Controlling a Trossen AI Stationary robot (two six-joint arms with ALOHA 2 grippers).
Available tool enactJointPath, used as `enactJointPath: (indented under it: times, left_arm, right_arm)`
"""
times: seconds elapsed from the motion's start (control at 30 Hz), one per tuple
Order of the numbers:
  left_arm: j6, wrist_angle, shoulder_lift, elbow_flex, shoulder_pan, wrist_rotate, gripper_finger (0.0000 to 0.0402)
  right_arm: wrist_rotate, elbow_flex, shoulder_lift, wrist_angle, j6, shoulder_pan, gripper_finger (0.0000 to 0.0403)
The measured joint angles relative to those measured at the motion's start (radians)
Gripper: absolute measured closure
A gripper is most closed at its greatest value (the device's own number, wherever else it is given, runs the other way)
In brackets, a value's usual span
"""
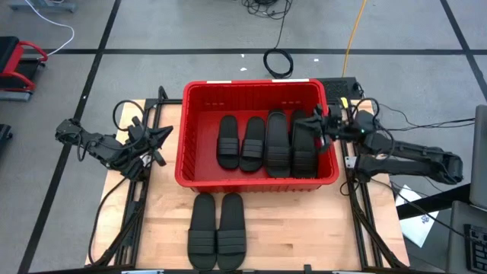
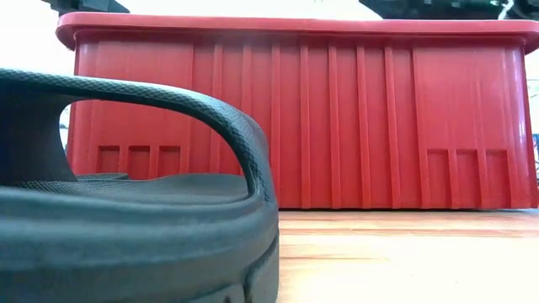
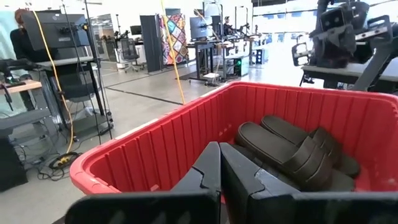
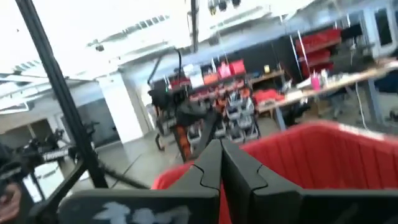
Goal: Pick and place slides into bin
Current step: Put the black slides into the red bin
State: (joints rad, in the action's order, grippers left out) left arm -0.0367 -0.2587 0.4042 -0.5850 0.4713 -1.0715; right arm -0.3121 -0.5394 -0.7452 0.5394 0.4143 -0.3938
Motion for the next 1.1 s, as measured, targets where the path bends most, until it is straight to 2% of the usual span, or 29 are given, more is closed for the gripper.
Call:
enactJointPath:
  times: [0.17,0.33,0.47,0.63,0.7,0.77,0.83,0.9,0.97,1.03,1.1]
  left_arm:
    - [0.033,-0.002,0.0,0.0,0.0,0.049,0.0401]
    - [-0.033,-0.014,0.0,0.0,0.0,0.066,0.0401]
    - [-0.048,-0.057,0.0,0.0,0.0,0.068,0.0401]
    - [-0.047,-0.091,0.0,0.001,0.0,0.075,0.0401]
    - [-0.042,-0.081,0.0,0.001,0.0,0.094,0.0401]
    - [-0.013,-0.061,0.0,0.001,0.0,0.14,0.0401]
    - [0.057,0.009,0.005,0.001,0.0,0.239,0.0401]
    - [0.166,0.124,0.031,0.001,0.0,0.341,0.0401]
    - [0.233,0.228,0.083,-0.014,0.0,0.389,0.0401]
    - [0.238,0.274,0.16,-0.065,0.0,0.389,0.0401]
    - [0.235,0.247,0.246,-0.138,0.0,0.363,0.0401]
  right_arm:
    - [0.049,0.03,0.119,-0.177,-0.062,0.017,0.0403]
    - [0.16,0.03,0.225,-0.206,-0.165,0.017,0.0403]
    - [0.155,0.03,0.272,-0.207,-0.08,0.026,0.0403]
    - [0.158,0.03,0.273,-0.202,-0.015,0.155,0.0403]
    - [0.193,0.03,0.273,-0.202,-0.027,0.215,0.0403]
    - [0.236,0.03,0.274,-0.202,-0.071,0.267,0.0403]
    - [0.262,0.03,0.28,-0.21,-0.133,0.301,0.0403]
    - [0.264,0.03,0.292,-0.212,-0.189,0.314,0.0403]
    - [0.259,0.029,0.308,-0.212,-0.217,0.313,0.0403]
    - [0.254,0.029,0.332,-0.216,-0.22,0.313,0.0403]
    - [0.223,0.029,0.353,-0.221,-0.223,0.313,0.0403]
